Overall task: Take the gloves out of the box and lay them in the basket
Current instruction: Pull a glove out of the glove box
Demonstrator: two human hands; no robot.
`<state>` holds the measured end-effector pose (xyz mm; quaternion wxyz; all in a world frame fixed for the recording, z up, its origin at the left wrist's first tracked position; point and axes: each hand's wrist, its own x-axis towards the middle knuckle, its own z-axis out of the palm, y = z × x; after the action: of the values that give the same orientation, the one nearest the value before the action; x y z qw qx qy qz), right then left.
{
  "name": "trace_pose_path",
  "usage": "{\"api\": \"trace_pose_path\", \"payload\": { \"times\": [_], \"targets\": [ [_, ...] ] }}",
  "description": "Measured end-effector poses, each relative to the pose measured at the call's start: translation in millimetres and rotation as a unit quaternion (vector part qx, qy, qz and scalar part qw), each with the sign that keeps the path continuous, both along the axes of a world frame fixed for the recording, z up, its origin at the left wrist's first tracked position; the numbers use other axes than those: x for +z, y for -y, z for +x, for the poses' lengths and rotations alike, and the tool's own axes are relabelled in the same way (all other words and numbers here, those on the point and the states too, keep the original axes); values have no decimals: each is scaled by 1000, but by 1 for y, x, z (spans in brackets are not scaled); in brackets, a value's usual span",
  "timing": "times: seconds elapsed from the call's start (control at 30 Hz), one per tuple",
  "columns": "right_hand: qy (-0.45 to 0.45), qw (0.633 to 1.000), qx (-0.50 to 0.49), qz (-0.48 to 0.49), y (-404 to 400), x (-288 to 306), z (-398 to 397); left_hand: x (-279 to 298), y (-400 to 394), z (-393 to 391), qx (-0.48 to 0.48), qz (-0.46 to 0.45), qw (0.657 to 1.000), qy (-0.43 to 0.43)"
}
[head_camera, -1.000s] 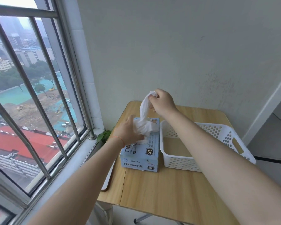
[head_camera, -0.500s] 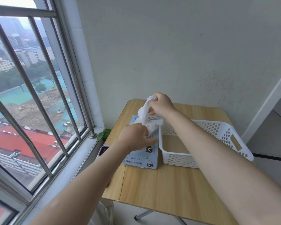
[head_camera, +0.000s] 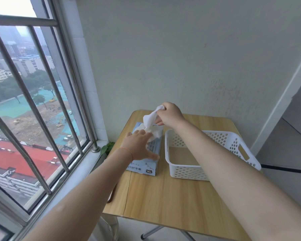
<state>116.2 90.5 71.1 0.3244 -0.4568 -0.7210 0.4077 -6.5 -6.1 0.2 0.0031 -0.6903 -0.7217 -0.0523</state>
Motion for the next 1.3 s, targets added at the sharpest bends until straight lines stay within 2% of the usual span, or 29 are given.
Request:
{"api": "trace_pose_path", "payload": {
  "times": [0.17,0.43,0.6,0.7,0.8,0.93,1.07,1.2,1.3],
  "targets": [
    [-69,995,-31,62,3,18,-9,-4,2,2,15,10,1000,-24],
    [-91,990,-50,96,8,24,-13,0,-2,-5,38,4,998,52],
    [-62,995,-50,65,2,19,-12,3,0,0,16,166,985,-37],
    [-48,996,-42,55,-1,14,-16,3,-3,10,-14,173,979,-105],
    [-36,996,-35,67,-1,11,-20,4,-7,5,10,156,979,-130],
    [-34,996,-52,66,-5,9,-18,-5,-4,-15,71,122,988,-66],
    [-58,992,-75,87,-5,16,-16,-13,-4,-13,86,71,994,-2],
    [-77,984,-73,140,-4,23,-18,-12,-8,-12,98,81,991,38],
    [-95,984,-67,134,-7,20,-18,-6,-8,-14,125,87,983,100]
  ]
}}
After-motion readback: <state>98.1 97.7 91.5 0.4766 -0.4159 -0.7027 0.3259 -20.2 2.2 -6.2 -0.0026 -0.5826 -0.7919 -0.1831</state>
